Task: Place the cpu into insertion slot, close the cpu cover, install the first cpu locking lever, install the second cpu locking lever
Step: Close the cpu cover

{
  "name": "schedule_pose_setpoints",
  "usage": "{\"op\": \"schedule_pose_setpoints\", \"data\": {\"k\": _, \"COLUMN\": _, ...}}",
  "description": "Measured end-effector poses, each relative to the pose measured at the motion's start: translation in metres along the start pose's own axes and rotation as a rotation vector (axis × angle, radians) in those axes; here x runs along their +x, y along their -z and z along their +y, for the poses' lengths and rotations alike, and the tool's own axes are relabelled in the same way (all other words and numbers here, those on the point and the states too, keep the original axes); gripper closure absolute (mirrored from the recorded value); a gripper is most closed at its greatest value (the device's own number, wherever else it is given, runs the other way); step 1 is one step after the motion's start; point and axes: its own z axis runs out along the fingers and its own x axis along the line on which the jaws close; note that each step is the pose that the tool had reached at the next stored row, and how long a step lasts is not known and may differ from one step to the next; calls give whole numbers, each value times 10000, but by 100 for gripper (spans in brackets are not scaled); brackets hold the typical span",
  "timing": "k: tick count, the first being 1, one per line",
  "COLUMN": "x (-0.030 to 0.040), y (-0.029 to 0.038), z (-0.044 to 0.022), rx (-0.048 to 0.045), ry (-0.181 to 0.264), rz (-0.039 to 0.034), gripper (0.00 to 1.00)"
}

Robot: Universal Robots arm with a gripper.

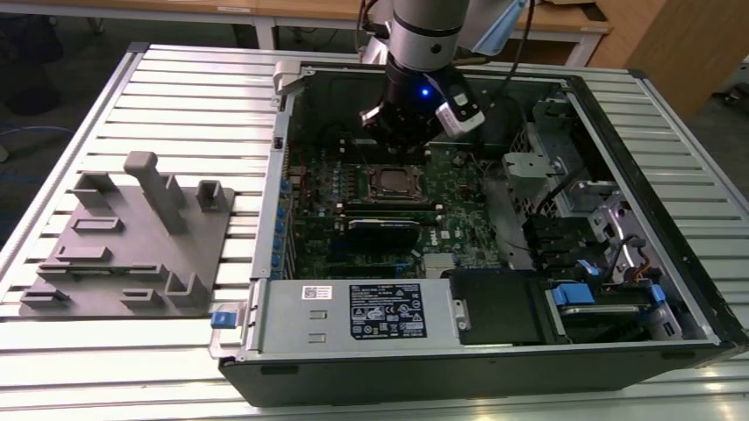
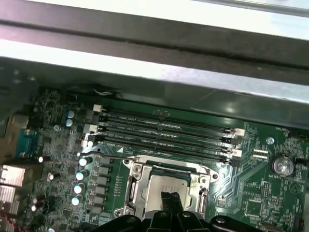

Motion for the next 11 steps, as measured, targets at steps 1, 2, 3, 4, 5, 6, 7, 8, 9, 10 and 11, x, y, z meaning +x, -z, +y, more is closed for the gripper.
{"op": "schedule_pose_setpoints", "data": {"k": 1, "x": 0, "y": 0, "z": 0, "rx": 0, "ry": 115, "rz": 4, "gripper": 90}}
{"op": "schedule_pose_setpoints", "data": {"k": 2, "x": 0, "y": 0, "z": 0, "rx": 2, "ry": 222, "rz": 8, "gripper": 90}}
{"op": "schedule_pose_setpoints", "data": {"k": 3, "x": 0, "y": 0, "z": 0, "rx": 2, "ry": 330, "rz": 13, "gripper": 90}}
{"op": "schedule_pose_setpoints", "data": {"k": 4, "x": 0, "y": 0, "z": 0, "rx": 3, "ry": 436, "rz": 17, "gripper": 90}}
{"op": "schedule_pose_setpoints", "data": {"k": 5, "x": 0, "y": 0, "z": 0, "rx": 4, "ry": 542, "rz": 21, "gripper": 90}}
{"op": "schedule_pose_setpoints", "data": {"k": 6, "x": 0, "y": 0, "z": 0, "rx": 5, "ry": 646, "rz": 24, "gripper": 90}}
{"op": "schedule_pose_setpoints", "data": {"k": 7, "x": 0, "y": 0, "z": 0, "rx": 7, "ry": 759, "rz": 29, "gripper": 90}}
{"op": "schedule_pose_setpoints", "data": {"k": 8, "x": 0, "y": 0, "z": 0, "rx": 7, "ry": 864, "rz": 33, "gripper": 90}}
{"op": "schedule_pose_setpoints", "data": {"k": 9, "x": 0, "y": 0, "z": 0, "rx": 8, "ry": 967, "rz": 37, "gripper": 90}}
{"op": "schedule_pose_setpoints", "data": {"k": 10, "x": 0, "y": 0, "z": 0, "rx": 9, "ry": 1069, "rz": 41, "gripper": 90}}
{"op": "schedule_pose_setpoints", "data": {"k": 11, "x": 0, "y": 0, "z": 0, "rx": 9, "ry": 1172, "rz": 45, "gripper": 90}}
